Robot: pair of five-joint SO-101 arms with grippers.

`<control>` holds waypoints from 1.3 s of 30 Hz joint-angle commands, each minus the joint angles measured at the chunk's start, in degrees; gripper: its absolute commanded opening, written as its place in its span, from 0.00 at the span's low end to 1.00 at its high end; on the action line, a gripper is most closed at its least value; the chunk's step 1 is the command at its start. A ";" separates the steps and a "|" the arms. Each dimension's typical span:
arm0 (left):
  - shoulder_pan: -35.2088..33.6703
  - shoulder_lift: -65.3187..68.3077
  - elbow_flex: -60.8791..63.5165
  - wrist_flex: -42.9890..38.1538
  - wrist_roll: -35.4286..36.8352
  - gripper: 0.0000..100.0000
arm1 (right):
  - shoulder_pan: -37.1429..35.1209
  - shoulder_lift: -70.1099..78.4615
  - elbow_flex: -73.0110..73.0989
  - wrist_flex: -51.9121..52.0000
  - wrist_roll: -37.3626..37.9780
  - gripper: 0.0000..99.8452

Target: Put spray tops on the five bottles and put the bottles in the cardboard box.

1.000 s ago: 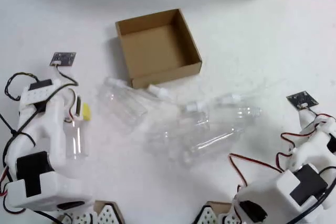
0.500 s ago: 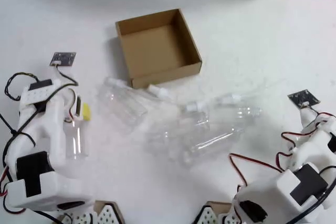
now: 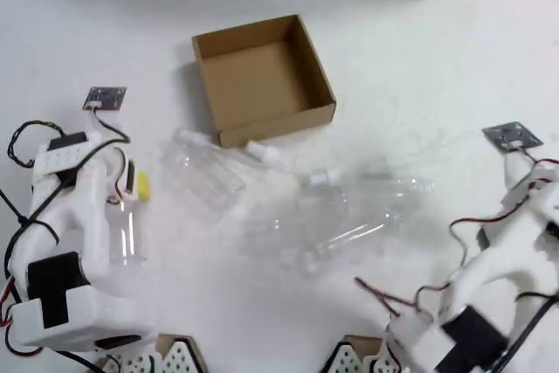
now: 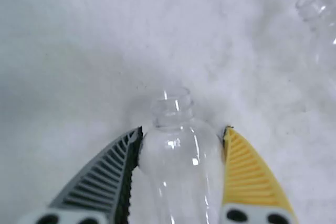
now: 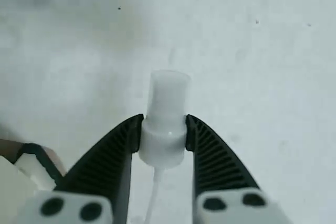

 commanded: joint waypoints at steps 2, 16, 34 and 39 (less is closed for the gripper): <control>-0.13 -0.57 -2.55 -0.09 -0.09 0.02 | -5.67 -10.33 7.65 0.57 -3.96 0.02; -0.13 -0.66 -2.55 -0.09 -0.18 0.02 | -28.18 -27.03 19.08 -22.37 -37.19 0.02; 0.22 -0.66 -2.55 -0.26 -0.09 0.02 | -67.65 -27.56 32.18 -88.75 -48.97 0.02; 2.15 -0.84 -3.08 -1.93 0.26 0.02 | -70.02 -32.04 36.84 -88.57 -65.23 0.02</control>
